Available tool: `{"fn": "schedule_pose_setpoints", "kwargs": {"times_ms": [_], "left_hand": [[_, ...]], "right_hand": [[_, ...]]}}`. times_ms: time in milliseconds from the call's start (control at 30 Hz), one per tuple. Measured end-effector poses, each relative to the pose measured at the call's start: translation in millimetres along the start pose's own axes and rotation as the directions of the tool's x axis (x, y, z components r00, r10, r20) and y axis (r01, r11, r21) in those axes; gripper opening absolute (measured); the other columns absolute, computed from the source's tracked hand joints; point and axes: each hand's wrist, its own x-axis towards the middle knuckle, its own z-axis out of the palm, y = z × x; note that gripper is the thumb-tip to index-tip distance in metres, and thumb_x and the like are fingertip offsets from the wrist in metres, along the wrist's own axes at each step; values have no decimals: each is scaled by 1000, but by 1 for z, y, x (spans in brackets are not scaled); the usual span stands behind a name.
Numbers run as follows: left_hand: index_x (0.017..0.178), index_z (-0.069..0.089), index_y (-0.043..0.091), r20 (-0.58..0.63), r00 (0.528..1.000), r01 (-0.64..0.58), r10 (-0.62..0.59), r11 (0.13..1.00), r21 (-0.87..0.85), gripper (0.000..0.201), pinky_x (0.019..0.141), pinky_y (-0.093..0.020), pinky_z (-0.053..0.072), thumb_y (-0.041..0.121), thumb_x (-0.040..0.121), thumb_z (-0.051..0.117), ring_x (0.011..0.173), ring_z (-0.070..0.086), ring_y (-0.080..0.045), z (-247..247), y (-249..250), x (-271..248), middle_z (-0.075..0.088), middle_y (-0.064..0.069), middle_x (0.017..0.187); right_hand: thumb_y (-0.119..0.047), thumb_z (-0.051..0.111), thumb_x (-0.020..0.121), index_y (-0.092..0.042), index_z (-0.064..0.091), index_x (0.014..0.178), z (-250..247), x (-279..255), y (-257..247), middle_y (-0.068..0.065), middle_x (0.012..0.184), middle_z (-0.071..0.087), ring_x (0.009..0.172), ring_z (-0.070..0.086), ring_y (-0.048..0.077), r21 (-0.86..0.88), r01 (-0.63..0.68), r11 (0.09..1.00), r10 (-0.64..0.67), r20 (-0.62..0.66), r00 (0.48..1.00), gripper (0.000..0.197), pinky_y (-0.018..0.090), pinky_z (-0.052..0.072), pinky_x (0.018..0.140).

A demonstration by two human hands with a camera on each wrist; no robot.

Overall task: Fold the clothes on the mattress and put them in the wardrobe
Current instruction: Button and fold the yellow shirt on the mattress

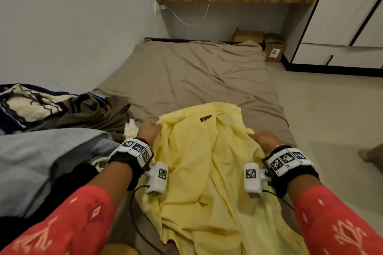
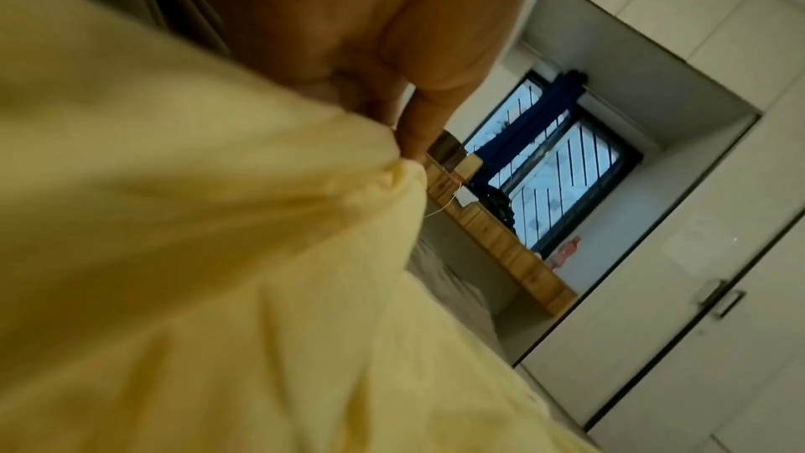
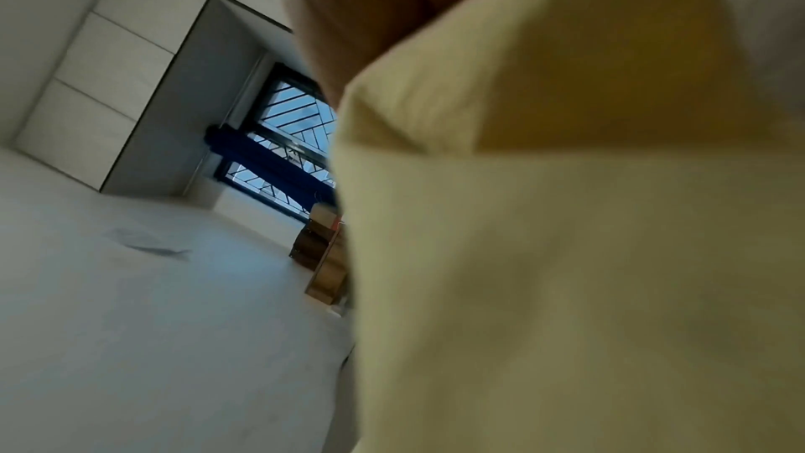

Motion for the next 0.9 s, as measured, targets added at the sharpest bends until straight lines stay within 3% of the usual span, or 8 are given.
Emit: {"fn": "schedule_pose_setpoints", "kwargs": {"times_ms": [133, 267, 367, 500, 600, 667, 767, 900], "left_hand": [[84, 54, 10, -15, 986, -169, 168, 981, -97, 7, 69, -26, 39, 7, 90, 52, 83, 48, -17, 3, 40, -36, 53, -6, 81], [100, 62, -1, 507, 816, -283, 278, 957, -71, 20, 62, -5, 41, 15, 95, 51, 81, 55, -9, 42, 44, -98, 60, -2, 88], [78, 61, 4, 342, 931, -72, 127, 983, -168, 22, 47, -13, 44, 9, 95, 49, 60, 56, -11, 58, 9, -110, 60, -5, 71], [65, 55, 8, 15, 987, 155, -161, 916, -371, 27, 60, -33, 52, -1, 91, 49, 54, 52, -24, 53, -27, -89, 57, -12, 65], [66, 53, 7, 21, 982, 179, -186, 902, -392, 26, 54, -33, 52, -7, 87, 47, 50, 51, -24, 52, -22, -76, 55, -14, 62], [65, 50, 6, 62, 971, 237, -233, 877, -419, 24, 50, -31, 52, -3, 86, 53, 48, 49, -22, 55, -15, -71, 51, -11, 57], [62, 48, 6, 149, 965, 259, -214, 856, -448, 29, 39, -22, 43, 10, 84, 67, 40, 41, -18, 64, -9, -69, 45, -5, 45], [63, 40, 12, 82, 986, 167, -148, 936, -309, 34, 45, -22, 33, 3, 79, 69, 36, 38, -18, 75, -10, -67, 41, -7, 45]], "right_hand": [[-7, 53, 92, -4, 53, 125, 6, -35, -18, 3, 127, 52, 103, 56, 18, 39, 299, 953, -298, -44, 954, 33, 21, 43, 91], [-16, 41, 97, -27, 37, 140, 34, -94, -3, 6, 134, 52, 116, 52, 24, -548, 478, 686, -412, 250, 876, 45, 28, 39, 94], [-24, 39, 97, -33, 29, 142, 50, -131, 44, 7, 140, 46, 124, 47, 24, -632, 456, 627, -189, 444, 876, 47, 28, 37, 99], [-48, 55, 86, -23, 43, 136, 44, -137, 65, 1, 131, 52, 117, 51, 19, -517, 339, 786, -36, 509, 860, 57, 27, 38, 98], [-26, 52, 94, -5, 67, 89, 35, -100, 47, 4, 77, 63, 69, 57, 17, -269, 196, 943, -161, 147, 976, 27, 32, 48, 72], [-15, 51, 93, -2, 62, 70, 34, -71, 34, 9, 61, 56, 53, 51, 21, 44, 21, 999, -19, -50, 999, 29, 31, 46, 54], [-23, 60, 90, -3, 52, 66, 43, -40, 24, 11, 50, 49, 35, 44, 19, 369, -186, 911, 221, -55, 974, 32, 24, 41, 40], [-19, 74, 77, -2, 51, 87, 56, -29, 32, 10, 50, 49, 35, 45, 18, 474, -284, 833, 357, -70, 931, 30, 24, 44, 38]]}}
